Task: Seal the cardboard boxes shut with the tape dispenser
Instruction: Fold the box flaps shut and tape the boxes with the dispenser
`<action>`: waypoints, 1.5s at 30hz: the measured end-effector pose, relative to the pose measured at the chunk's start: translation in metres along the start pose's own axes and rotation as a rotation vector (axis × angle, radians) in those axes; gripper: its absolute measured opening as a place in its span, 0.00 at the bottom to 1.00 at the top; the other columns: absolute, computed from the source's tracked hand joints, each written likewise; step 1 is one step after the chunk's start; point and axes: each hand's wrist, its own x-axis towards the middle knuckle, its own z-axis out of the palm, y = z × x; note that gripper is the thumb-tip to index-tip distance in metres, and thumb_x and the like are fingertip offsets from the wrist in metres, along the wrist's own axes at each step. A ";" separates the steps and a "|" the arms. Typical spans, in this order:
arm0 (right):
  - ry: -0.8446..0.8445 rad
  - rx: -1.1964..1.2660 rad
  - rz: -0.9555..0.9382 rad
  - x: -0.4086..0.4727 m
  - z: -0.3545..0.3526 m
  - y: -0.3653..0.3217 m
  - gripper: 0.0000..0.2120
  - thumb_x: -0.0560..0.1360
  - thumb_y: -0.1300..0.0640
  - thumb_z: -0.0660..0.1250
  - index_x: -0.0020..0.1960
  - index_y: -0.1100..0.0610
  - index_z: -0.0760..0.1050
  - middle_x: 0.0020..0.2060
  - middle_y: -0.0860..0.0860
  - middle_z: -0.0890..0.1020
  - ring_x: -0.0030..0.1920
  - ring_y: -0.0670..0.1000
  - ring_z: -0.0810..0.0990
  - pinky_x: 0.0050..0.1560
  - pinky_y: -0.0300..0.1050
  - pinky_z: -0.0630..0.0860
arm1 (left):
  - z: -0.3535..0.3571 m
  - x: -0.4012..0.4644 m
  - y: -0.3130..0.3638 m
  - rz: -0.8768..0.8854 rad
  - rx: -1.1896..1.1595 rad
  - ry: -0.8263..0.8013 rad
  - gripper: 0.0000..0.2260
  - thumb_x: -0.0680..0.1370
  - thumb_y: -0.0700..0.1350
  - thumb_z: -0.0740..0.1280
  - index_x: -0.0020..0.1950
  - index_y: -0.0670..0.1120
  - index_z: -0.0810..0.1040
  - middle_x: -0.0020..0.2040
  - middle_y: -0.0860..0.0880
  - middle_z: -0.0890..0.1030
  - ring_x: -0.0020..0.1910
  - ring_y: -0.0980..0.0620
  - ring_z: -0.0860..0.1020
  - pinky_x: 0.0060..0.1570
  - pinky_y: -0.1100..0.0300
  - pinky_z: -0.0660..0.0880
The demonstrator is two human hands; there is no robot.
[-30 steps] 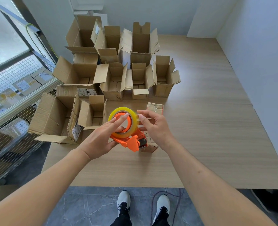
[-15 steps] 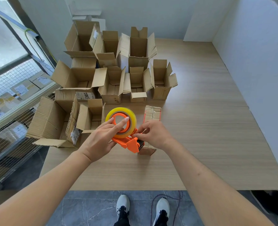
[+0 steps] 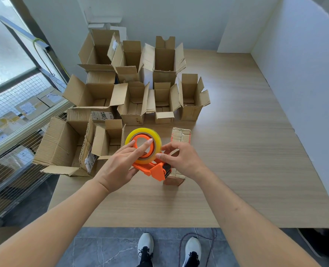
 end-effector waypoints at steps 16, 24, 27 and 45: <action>0.278 -0.115 0.094 0.004 0.015 -0.013 0.08 0.72 0.44 0.73 0.46 0.47 0.79 0.41 0.42 0.83 0.43 0.46 0.82 0.45 0.48 0.85 | -0.001 0.011 0.006 0.045 0.104 0.030 0.44 0.72 0.43 0.78 0.82 0.45 0.57 0.56 0.47 0.84 0.57 0.49 0.81 0.77 0.50 0.61; 0.362 0.162 0.289 0.010 0.021 -0.020 0.09 0.69 0.47 0.70 0.34 0.51 0.78 0.34 0.47 0.82 0.40 0.52 0.83 0.45 0.58 0.84 | 0.003 0.014 0.002 0.099 0.224 0.065 0.31 0.73 0.40 0.78 0.73 0.39 0.73 0.52 0.44 0.85 0.53 0.46 0.83 0.71 0.47 0.71; 0.389 0.292 0.357 0.010 0.024 -0.026 0.11 0.66 0.46 0.69 0.32 0.53 0.79 0.33 0.49 0.83 0.41 0.56 0.84 0.45 0.59 0.84 | 0.009 0.013 0.002 0.107 0.253 0.069 0.23 0.74 0.40 0.77 0.68 0.40 0.78 0.55 0.45 0.85 0.55 0.45 0.82 0.70 0.47 0.72; 0.017 0.511 0.308 0.010 -0.015 -0.019 0.08 0.78 0.61 0.71 0.56 0.56 0.82 0.50 0.56 0.87 0.54 0.57 0.86 0.55 0.51 0.83 | 0.009 0.017 -0.003 0.187 0.261 0.144 0.14 0.79 0.40 0.67 0.65 0.44 0.82 0.55 0.45 0.84 0.55 0.44 0.81 0.68 0.46 0.72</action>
